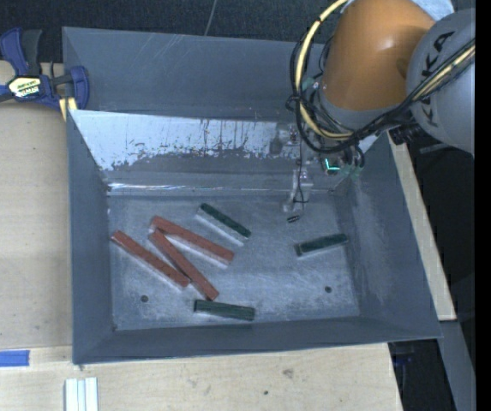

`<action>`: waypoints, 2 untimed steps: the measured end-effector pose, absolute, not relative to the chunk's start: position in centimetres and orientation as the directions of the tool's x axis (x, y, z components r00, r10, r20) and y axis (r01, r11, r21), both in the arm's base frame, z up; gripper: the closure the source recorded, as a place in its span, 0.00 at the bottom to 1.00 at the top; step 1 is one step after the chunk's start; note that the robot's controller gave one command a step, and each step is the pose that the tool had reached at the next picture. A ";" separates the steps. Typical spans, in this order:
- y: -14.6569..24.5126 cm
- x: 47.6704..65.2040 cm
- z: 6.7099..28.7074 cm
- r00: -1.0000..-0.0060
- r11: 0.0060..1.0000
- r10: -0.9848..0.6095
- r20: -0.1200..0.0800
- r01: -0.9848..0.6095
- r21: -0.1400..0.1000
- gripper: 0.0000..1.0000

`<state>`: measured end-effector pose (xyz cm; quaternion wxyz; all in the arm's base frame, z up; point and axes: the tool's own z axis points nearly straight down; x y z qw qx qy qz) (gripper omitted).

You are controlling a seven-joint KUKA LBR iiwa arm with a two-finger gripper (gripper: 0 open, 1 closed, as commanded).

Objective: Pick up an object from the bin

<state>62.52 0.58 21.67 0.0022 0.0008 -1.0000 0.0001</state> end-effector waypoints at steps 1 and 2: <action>0.7 62.7 21.9 -1.000 1.000 -0.007 -0.007 -0.007 -0.001 0.00; 4.0 61.3 14.8 -0.992 0.992 -0.123 -0.006 -0.123 -0.001 0.00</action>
Offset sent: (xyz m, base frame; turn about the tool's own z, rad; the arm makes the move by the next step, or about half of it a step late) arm -0.0270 0.0675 -0.1427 -0.2439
